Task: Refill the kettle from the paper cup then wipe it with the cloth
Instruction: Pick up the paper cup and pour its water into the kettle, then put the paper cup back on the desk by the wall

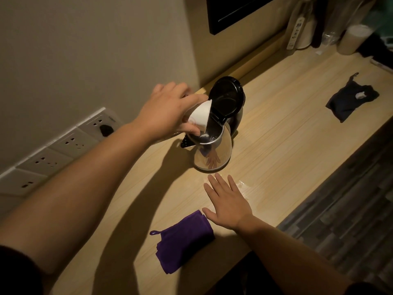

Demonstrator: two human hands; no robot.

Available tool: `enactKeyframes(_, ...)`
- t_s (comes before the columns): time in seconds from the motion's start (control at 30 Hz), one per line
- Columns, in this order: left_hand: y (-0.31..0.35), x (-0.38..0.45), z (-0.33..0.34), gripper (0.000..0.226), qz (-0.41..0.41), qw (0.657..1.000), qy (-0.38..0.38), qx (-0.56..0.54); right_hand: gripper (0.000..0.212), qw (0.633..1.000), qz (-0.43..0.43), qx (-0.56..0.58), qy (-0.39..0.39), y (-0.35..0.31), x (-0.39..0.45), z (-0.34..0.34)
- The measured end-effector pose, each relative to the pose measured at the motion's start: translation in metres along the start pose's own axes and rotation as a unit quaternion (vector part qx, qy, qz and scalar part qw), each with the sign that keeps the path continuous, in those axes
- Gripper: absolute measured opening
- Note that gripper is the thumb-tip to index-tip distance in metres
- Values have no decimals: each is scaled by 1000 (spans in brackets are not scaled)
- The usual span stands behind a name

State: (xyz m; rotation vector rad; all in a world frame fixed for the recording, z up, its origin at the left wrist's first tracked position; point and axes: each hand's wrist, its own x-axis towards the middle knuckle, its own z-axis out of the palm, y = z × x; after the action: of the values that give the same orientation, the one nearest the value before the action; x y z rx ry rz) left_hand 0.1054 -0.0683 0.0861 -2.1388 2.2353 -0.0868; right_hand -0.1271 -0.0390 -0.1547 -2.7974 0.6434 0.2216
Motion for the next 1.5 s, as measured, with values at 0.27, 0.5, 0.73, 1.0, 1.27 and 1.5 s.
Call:
enactKeyframes(0.27,11,-49,20,74,-213,932,91,-277,81,1000,9,-14,-25,-2,-1,-2)
enactKeyframes(0.5,30,-115,39,65,-418,751,181,-479,79,999,9,-26,-22,-5,-3,-6)
enactKeyframes(0.73,51,-188,51,65,-472,642,199,-571,60,997,43,69,2,-33,-2,-55)
enactKeyframes(1.0,64,-250,66,62,-499,570,244,-606,42,873,23,487,24,-137,26,-152)
enactKeyframes(1.27,61,-257,88,78,-561,544,240,-575,34,832,-14,548,-87,-165,67,-149)
enactKeyframes(1.5,36,-236,114,72,-546,535,220,-606,30,810,1,570,-138,-148,116,-141)
